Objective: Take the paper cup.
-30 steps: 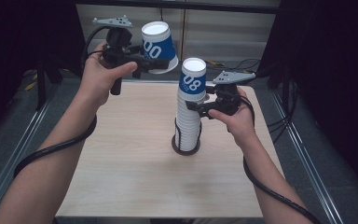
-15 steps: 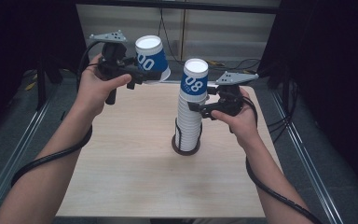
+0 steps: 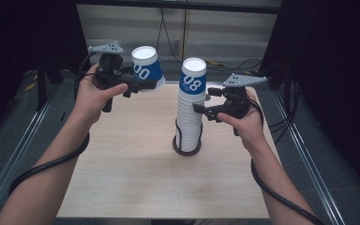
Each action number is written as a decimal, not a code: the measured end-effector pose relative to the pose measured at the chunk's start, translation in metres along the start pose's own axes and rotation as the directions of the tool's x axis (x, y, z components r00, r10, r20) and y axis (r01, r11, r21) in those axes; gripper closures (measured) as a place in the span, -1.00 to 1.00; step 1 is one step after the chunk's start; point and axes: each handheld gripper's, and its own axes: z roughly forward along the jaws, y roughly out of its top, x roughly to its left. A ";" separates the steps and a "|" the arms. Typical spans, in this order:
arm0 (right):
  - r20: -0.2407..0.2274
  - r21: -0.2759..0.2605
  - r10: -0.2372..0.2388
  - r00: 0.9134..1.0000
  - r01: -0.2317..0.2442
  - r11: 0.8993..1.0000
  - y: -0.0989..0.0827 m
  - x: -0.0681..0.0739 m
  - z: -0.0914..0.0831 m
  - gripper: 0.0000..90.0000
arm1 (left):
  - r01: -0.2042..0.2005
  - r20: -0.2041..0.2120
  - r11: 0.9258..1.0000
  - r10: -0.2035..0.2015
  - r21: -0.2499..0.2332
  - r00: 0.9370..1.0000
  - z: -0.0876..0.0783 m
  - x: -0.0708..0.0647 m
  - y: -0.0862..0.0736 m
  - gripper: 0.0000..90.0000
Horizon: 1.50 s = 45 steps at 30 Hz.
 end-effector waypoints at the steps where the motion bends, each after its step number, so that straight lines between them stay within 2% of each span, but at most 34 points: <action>1: 0.000 0.000 0.000 1.000 0.000 1.000 0.000 0.000 0.000 -0.70 | 0.000 0.000 1.000 0.000 0.000 1.000 0.000 0.000 0.000 -0.51; 11: -0.004 0.023 -0.031 1.000 0.031 0.999 -0.011 0.006 -0.003 -0.70 | -0.001 -0.002 1.000 0.001 0.022 1.000 0.000 0.002 -0.018 -0.51; 30: -0.007 0.045 -0.036 0.999 0.036 0.998 -0.034 0.011 -0.009 -0.70 | 0.000 0.008 0.998 -0.001 0.063 1.000 0.007 0.001 -0.044 -0.51; 36: -0.012 0.047 -0.033 0.999 0.033 0.998 -0.043 0.012 -0.011 -0.70 | -0.011 0.022 0.997 0.010 0.075 1.000 0.009 -0.003 -0.050 -0.51; 39: -0.014 0.051 -0.038 0.999 0.038 0.998 -0.047 0.014 -0.011 -0.70 | -0.030 0.026 0.995 0.028 0.096 0.999 0.011 -0.006 -0.054 -0.51; 45: -0.025 0.050 -0.032 0.999 0.033 0.998 -0.056 0.017 -0.011 -0.70 | -0.044 0.050 0.991 0.038 0.127 0.998 0.014 -0.012 -0.061 -0.51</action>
